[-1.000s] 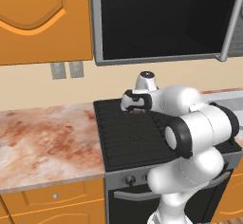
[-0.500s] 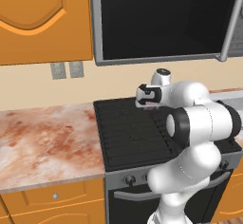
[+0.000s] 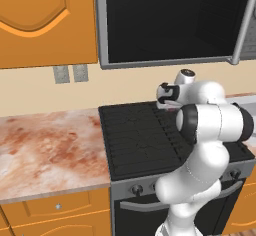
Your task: Place the pan on the rear right burner on the stove. Then place the tomato and the onion in the pan and turn on the rear right burner.
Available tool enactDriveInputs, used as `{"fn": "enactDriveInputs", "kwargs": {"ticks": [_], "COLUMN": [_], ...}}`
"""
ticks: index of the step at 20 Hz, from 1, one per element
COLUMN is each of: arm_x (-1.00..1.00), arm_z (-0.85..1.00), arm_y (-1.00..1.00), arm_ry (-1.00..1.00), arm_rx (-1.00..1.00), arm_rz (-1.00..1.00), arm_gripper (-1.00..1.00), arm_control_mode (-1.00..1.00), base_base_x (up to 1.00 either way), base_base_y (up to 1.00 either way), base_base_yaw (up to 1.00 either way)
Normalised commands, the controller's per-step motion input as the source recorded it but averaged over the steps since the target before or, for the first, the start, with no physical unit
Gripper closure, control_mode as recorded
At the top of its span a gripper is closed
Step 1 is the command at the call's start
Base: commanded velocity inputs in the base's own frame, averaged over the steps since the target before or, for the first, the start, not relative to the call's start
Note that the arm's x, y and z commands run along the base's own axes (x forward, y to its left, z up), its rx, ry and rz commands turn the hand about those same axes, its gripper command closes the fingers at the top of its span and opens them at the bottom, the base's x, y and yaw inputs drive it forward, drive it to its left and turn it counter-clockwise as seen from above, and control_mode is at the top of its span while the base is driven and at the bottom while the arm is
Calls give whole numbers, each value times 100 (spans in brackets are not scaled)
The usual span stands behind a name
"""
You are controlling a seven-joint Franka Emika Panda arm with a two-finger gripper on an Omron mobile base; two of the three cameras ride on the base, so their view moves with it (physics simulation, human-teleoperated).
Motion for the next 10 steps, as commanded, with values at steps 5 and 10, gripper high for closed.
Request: {"fn": "enactDriveInputs", "kwargs": {"ticks": [5,10], "arm_x": [35,43], "arm_z": [6,0], "arm_y": [-57,-54], "arm_ry": [0,0], "arm_rx": [0,0], "arm_rz": [0,0], "arm_gripper": [100,100], "arm_control_mode": [-100,-100], "base_base_x": [0,0], "base_base_y": [0,0], "base_base_yaw": [0,0]}}
